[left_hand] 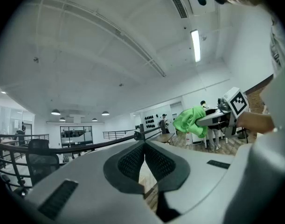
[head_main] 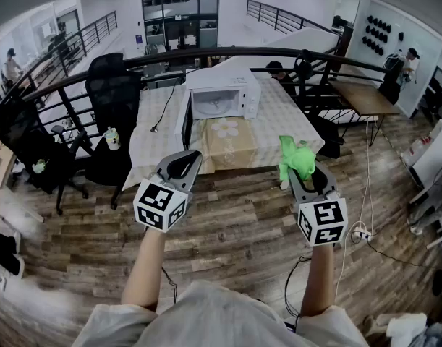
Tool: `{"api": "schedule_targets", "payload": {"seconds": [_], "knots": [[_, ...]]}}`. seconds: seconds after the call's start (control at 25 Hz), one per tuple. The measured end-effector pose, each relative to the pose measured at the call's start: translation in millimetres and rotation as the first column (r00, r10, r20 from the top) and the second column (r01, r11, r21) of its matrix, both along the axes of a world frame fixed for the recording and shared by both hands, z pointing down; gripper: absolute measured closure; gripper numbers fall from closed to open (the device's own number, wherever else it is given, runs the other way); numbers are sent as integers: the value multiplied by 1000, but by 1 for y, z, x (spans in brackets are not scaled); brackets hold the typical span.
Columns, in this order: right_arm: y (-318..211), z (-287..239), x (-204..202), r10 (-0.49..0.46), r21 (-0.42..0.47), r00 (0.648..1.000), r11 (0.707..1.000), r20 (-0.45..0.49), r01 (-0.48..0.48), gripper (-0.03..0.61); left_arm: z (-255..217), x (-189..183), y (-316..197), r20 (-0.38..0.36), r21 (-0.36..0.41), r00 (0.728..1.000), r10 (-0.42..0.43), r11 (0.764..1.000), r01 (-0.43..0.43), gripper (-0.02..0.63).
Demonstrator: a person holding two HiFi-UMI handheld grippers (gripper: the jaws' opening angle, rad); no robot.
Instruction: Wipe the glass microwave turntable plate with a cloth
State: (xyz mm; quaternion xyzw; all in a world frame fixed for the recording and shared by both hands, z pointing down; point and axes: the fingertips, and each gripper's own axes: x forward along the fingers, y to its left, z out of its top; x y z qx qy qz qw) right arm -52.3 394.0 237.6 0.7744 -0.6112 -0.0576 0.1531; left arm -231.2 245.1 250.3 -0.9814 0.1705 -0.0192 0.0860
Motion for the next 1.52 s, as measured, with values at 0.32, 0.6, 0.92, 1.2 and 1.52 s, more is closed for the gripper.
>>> {"api": "schedule_targets", "payload": {"seconds": [0.32, 0.6, 0.92, 1.2, 1.52], "knots": [[-2, 6, 37, -40, 5, 999, 999, 12, 40, 397, 6, 31, 6, 3, -8, 999, -41, 999, 41, 594], [6, 24, 71, -143, -13, 989, 990, 32, 143, 396, 23, 62, 28, 10, -36, 995, -100, 994, 100, 594], [-15, 43, 104, -162, -49, 986, 985, 26, 163, 397, 34, 86, 10, 29, -37, 991, -132, 990, 133, 594], [-86, 47, 128, -142, -43, 990, 989, 17, 143, 397, 37, 109, -74, 41, -19, 993, -113, 993, 114, 594], [-198, 36, 151, -81, -47, 996, 995, 36, 83, 399, 39, 147, -200, 60, -15, 996, -66, 998, 67, 594]]}}
